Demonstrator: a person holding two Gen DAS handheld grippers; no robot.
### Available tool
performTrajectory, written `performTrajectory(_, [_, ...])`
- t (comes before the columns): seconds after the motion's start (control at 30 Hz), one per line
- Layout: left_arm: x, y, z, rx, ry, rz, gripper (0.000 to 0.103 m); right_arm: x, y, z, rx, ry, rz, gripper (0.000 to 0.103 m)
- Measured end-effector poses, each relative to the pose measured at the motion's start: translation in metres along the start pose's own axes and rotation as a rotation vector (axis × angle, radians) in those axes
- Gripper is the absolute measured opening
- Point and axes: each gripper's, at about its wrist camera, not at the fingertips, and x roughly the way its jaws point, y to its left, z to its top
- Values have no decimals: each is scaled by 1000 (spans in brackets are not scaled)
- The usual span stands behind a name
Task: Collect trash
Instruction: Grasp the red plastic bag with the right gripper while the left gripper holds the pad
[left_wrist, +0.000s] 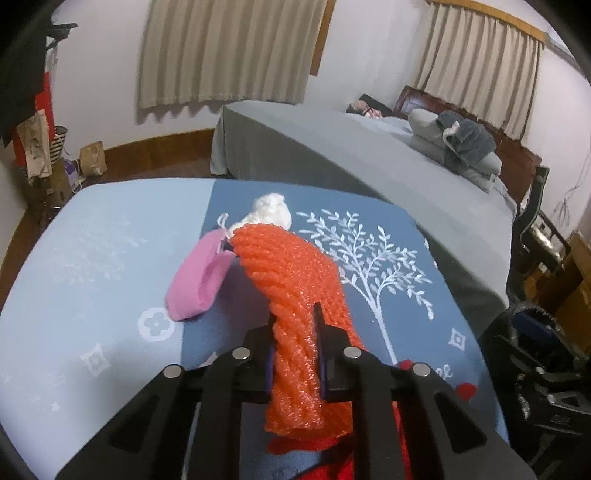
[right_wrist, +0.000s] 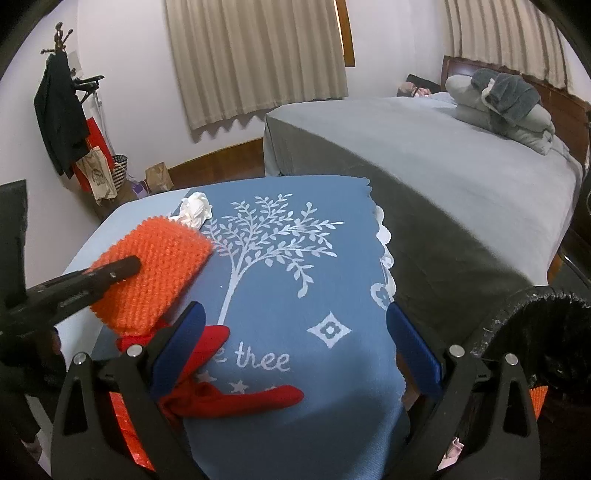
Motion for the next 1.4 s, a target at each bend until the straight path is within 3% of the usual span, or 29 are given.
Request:
performTrajectory(0.27, [-48,15,0,-54,-78,30,16,-10,5,2,2,-22,20,96])
performTrajectory(0.8, [-87,42,-42,-71,-37,79,16,-44,33,-23,-26,-39,77,95])
performTrajectory(1.4, [-110,33,-106,-40,24,93,16,-64,82,-83,-117,38,182,69])
